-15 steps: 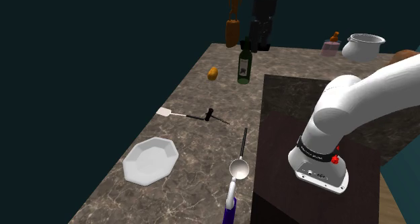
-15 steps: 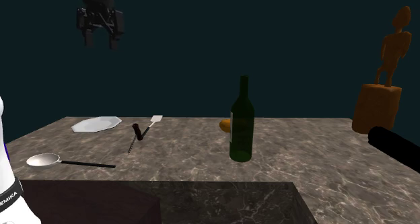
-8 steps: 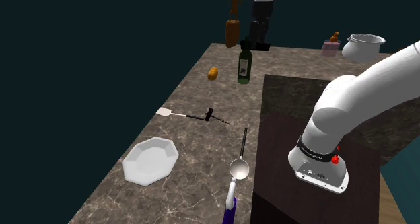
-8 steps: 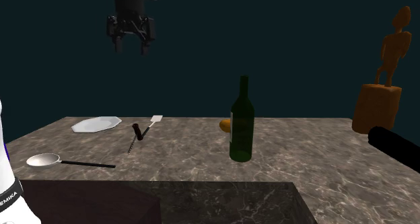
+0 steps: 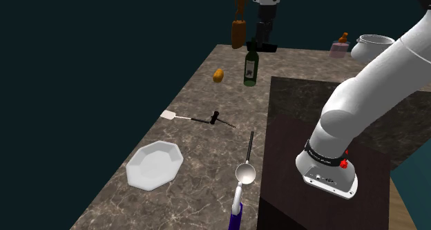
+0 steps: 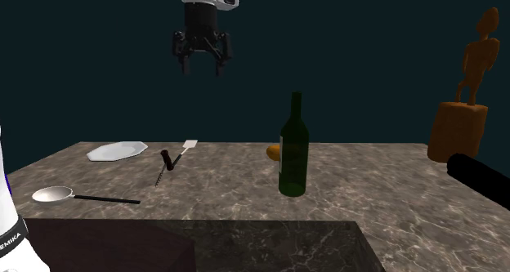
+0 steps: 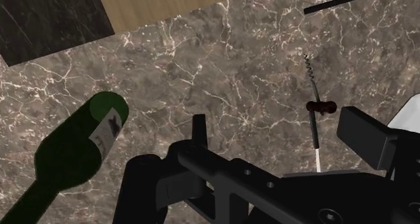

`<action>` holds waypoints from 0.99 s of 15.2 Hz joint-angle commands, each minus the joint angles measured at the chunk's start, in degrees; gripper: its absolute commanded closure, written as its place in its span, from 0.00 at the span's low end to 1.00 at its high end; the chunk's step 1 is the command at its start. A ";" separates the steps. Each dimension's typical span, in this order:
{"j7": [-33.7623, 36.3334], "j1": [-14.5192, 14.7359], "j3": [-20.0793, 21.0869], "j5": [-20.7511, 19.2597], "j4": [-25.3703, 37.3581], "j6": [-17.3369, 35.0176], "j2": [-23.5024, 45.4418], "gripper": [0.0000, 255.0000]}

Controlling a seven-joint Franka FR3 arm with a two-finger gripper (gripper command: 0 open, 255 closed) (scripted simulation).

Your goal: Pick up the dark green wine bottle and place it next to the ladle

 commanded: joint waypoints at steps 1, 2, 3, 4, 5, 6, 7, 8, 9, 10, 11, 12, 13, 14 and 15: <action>-3.16 0.04 -2.07 0.64 3.80 1.28 4.73 0.00; -4.61 -0.03 -2.96 1.03 5.28 1.88 6.66 0.00; -6.09 -0.14 -3.81 1.51 6.83 2.42 8.63 0.00; -7.59 -0.27 -4.64 2.10 8.45 2.91 10.66 0.00; -9.10 -0.44 -5.43 2.78 10.16 3.34 12.73 0.00; -10.64 -0.67 -6.18 3.57 11.95 3.71 14.85 0.00; -12.19 -0.94 -6.88 4.44 13.82 4.00 17.03 0.00; -13.74 -1.30 -7.52 5.41 15.79 4.22 19.24 0.00; -15.29 -1.71 -8.11 6.45 17.85 4.36 21.51 0.00; -16.83 -2.22 -8.62 7.57 20.01 4.42 23.82 0.00; -18.34 -2.84 -9.04 8.74 22.28 4.38 26.17 0.00; -19.82 -3.55 -9.38 9.96 24.66 4.26 28.55 0.00; -21.25 -4.38 -9.61 11.20 27.16 4.03 30.97 0.00; -22.61 -5.30 -9.77 12.45 29.80 3.71 33.42 0.00; -23.90 -6.36 -9.81 13.70 32.58 3.29 35.90 0.00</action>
